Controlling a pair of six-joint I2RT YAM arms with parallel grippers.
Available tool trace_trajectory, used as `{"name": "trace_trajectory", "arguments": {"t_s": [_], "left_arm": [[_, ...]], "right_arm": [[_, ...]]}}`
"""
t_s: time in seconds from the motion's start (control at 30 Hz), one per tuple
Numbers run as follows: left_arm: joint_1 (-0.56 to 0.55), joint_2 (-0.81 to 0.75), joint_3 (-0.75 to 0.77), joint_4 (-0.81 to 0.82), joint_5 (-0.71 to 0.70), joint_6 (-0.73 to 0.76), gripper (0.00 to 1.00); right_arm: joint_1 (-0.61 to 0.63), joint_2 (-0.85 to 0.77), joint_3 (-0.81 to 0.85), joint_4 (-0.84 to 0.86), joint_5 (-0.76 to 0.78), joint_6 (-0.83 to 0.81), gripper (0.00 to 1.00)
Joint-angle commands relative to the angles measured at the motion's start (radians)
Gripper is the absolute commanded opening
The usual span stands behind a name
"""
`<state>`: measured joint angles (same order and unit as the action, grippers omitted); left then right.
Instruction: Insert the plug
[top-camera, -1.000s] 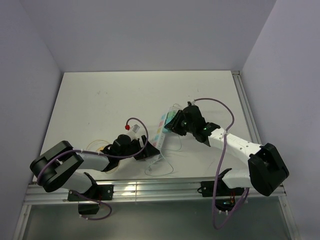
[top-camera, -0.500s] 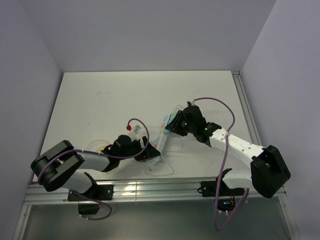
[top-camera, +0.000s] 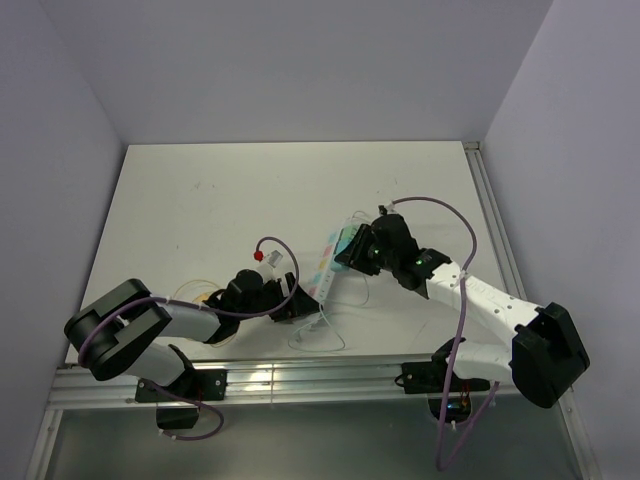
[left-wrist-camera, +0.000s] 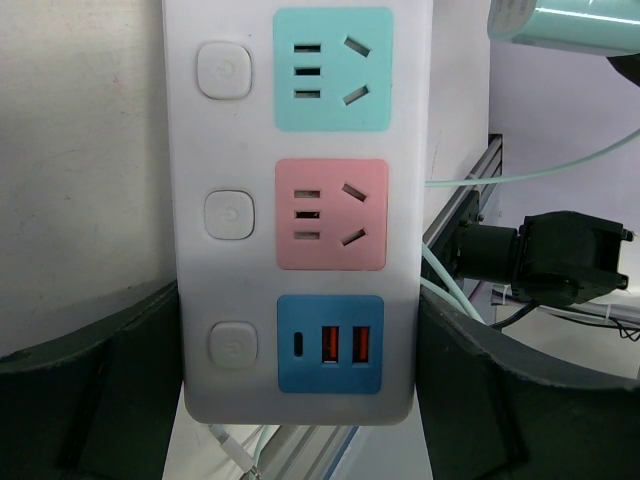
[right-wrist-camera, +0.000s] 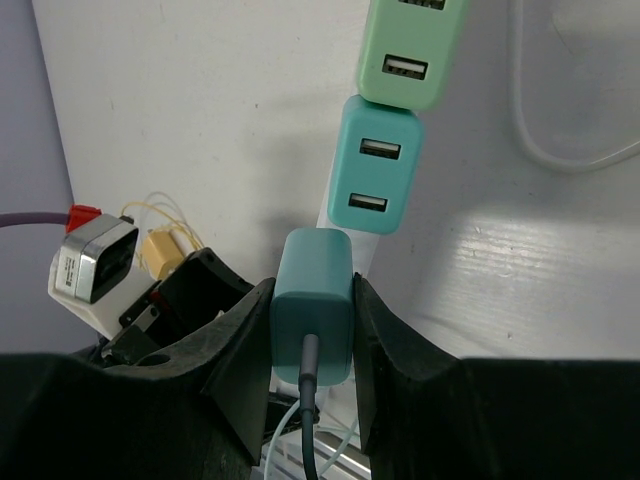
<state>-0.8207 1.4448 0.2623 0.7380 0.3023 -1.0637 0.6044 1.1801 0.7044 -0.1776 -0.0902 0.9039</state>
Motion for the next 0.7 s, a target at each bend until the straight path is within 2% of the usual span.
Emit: {"name": "trace_trajectory", "arguments": {"t_s": [0.0, 0.37, 0.67], "left_arm": [[-0.009, 0.016, 0.002, -0.006, 0.029, -0.001, 0.0], [-0.009, 0.014, -0.012, 0.018, 0.04, -0.013, 0.0], [-0.009, 0.048, -0.021, 0.067, 0.066, -0.016, 0.0]], "right_arm": [[0.005, -0.028, -0.008, 0.018, 0.029, 0.009, 0.0], [0.005, 0.033, -0.006, 0.076, 0.04, 0.023, 0.0], [0.005, 0.056, 0.013, 0.032, 0.086, 0.015, 0.0]]}}
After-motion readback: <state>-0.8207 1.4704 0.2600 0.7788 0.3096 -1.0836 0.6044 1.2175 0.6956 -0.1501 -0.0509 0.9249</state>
